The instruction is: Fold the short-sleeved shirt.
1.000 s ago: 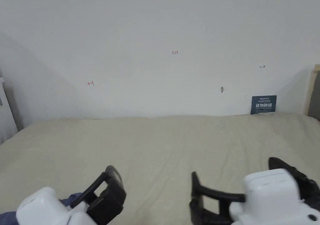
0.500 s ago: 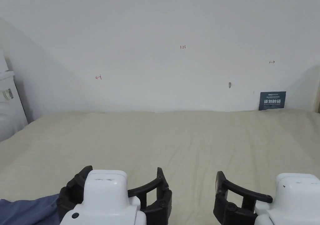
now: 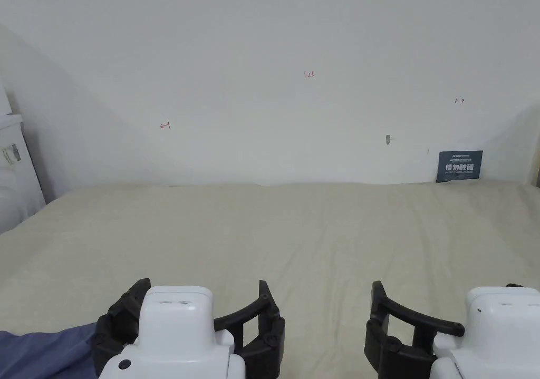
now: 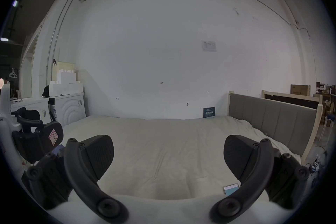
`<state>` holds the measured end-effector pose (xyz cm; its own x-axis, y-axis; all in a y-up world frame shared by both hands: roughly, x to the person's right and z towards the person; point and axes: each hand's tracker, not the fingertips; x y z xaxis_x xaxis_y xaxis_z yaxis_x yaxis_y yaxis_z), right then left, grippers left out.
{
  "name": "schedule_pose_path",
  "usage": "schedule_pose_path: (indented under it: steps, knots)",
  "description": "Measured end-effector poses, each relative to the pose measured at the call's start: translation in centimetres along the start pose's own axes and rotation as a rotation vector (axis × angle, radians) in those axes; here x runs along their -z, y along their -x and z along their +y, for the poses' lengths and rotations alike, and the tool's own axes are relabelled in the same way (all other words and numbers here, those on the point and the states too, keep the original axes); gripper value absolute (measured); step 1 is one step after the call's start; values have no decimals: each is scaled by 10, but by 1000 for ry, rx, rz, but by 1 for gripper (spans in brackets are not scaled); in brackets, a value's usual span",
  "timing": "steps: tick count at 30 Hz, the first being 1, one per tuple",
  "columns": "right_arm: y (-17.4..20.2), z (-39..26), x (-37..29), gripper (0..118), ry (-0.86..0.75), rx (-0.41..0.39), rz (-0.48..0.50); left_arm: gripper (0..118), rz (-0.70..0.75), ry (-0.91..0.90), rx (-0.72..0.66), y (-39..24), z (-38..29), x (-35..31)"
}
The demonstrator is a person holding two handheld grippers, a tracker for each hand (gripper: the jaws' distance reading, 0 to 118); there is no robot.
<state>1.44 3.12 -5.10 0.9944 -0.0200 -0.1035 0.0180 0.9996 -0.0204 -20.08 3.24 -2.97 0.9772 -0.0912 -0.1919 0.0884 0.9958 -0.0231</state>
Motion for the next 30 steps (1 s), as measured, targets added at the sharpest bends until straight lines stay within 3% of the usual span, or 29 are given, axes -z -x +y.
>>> schedule_pose_path:
  steps: [10, 11, 15, 16, 17, 18, 19, 21, 23, 24, 25, 30]
  knots:
    - [-4, 3, -5, 118, -42, 9, 39, 109, -13, 32, -64, 5, -1, 4]
    - [-3, 3, -5, 118, -44, -4, 20, 104, -29, 26, -56, 8, -2, 4]
    - [-1, 5, -7, 114, -36, -12, 65, 55, -61, 54, -64, 8, -2, 6]
    - [-1, 5, -7, 104, -40, -6, 75, 51, -86, 59, -74, 9, -3, 7]
    - [1, 5, -7, 84, -44, 3, 66, 48, -99, 60, -88, 10, -4, 8]
    - [1, 5, -6, 44, -40, 6, 61, 45, -104, 64, -93, 11, -5, 8]
    - [1, 5, -4, 22, -35, 10, 49, 42, -103, 65, -94, 10, -5, 8]
    - [-1, 4, 0, 22, -26, 7, 39, 24, -92, 62, -96, 9, -5, 7]
    - [-3, 3, 2, 21, -1, 3, 70, 13, -70, 61, -72, 10, -5, 7]
    - [-4, 2, 2, 14, 1, 5, 67, 2, -66, 53, -56, 9, -6, 7]
    - [-4, 0, 1, 7, -3, 13, 67, 1, -43, 46, -51, 9, -5, 7]
    - [-2, 0, 5, 4, 9, 3, 87, 0, -35, 64, -118, 16, -3, 8]
